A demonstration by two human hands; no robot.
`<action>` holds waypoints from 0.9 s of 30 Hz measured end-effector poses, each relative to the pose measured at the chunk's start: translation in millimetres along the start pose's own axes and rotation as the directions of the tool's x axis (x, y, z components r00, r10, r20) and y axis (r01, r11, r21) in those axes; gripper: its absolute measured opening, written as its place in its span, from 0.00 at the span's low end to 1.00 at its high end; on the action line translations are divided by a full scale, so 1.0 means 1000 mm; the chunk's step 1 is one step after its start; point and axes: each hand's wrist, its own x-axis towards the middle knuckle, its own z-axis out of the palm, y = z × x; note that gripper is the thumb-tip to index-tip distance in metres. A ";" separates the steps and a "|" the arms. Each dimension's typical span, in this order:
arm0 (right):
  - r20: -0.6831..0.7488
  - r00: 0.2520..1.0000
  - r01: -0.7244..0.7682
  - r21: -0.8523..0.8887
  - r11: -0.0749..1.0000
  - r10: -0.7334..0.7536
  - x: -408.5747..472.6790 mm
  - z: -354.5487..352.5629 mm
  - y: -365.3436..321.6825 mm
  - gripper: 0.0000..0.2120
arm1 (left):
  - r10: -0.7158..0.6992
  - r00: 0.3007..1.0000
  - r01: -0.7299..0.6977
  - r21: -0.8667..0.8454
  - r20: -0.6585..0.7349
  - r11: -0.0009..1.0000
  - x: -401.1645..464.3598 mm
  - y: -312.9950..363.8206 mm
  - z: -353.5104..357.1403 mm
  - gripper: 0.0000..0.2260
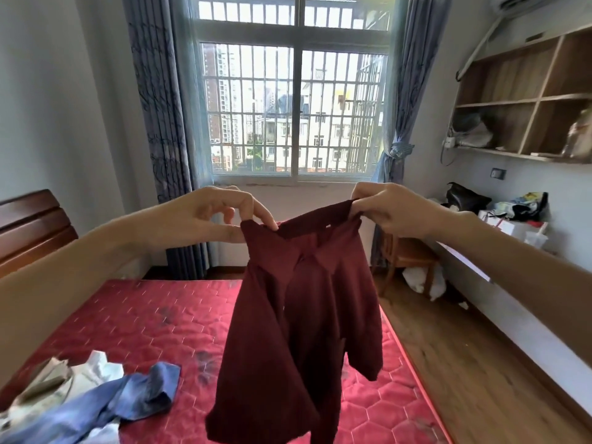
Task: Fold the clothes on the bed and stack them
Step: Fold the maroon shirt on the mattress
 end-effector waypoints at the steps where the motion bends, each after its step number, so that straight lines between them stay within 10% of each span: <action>1: -0.002 1.000 0.001 -0.011 1.000 -0.001 -0.002 -0.001 0.002 0.14 | 0.016 1.000 -0.017 0.043 0.015 0.999 0.001 0.001 -0.002 0.04; 8: 0.055 0.998 -0.037 -0.047 0.998 0.039 -0.015 -0.002 0.002 0.09 | 0.145 0.989 -0.117 0.736 0.026 0.667 0.007 -0.012 -0.012 0.11; 19: -0.118 0.974 -0.184 0.105 0.977 0.196 0.000 0.008 0.011 0.04 | 0.251 0.966 -0.011 0.963 -0.059 0.270 0.025 -0.029 0.001 0.07; 24: -0.160 0.922 -0.312 0.229 0.922 0.352 0.002 0.015 0.015 0.05 | 0.004 0.962 0.205 0.733 -0.273 0.648 0.022 -0.047 0.007 0.10; 27: -0.176 0.855 -0.404 0.365 0.839 0.488 0.006 0.025 0.013 0.13 | -0.132 0.840 0.393 0.422 -0.526 0.817 0.025 -0.059 0.015 0.14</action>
